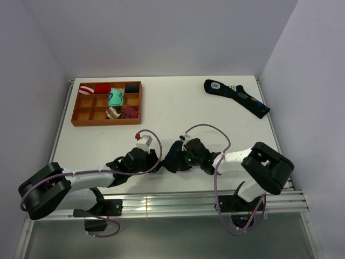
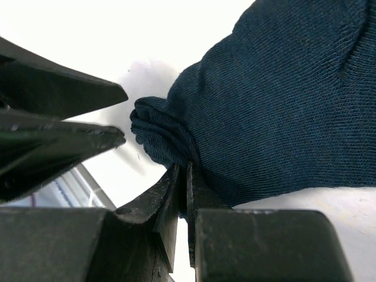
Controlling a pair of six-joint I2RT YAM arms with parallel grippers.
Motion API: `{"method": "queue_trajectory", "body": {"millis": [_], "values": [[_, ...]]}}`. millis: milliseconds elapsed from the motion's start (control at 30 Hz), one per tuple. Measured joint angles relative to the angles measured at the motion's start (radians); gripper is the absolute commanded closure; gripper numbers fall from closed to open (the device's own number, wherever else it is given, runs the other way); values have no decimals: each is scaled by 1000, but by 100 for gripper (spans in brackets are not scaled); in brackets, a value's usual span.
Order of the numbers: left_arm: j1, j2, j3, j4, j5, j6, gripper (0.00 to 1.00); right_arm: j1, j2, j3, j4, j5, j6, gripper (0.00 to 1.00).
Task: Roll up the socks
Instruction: Roll the sock at the center of the board.
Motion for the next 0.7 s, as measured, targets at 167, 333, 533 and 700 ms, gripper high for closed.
{"method": "queue_trajectory", "body": {"millis": [167,333,533,700], "values": [[-21,-2,-25,85,-18,0,54,-62,3,3,-34,-92,18,87],[-31,14,-28,153,-36,5,53,-104,23,12,-50,-172,24,87],[-60,61,-28,214,-39,27,53,-126,50,35,-71,-226,25,87],[-68,106,-27,225,-42,46,53,-137,64,40,-71,-252,26,87]]}}
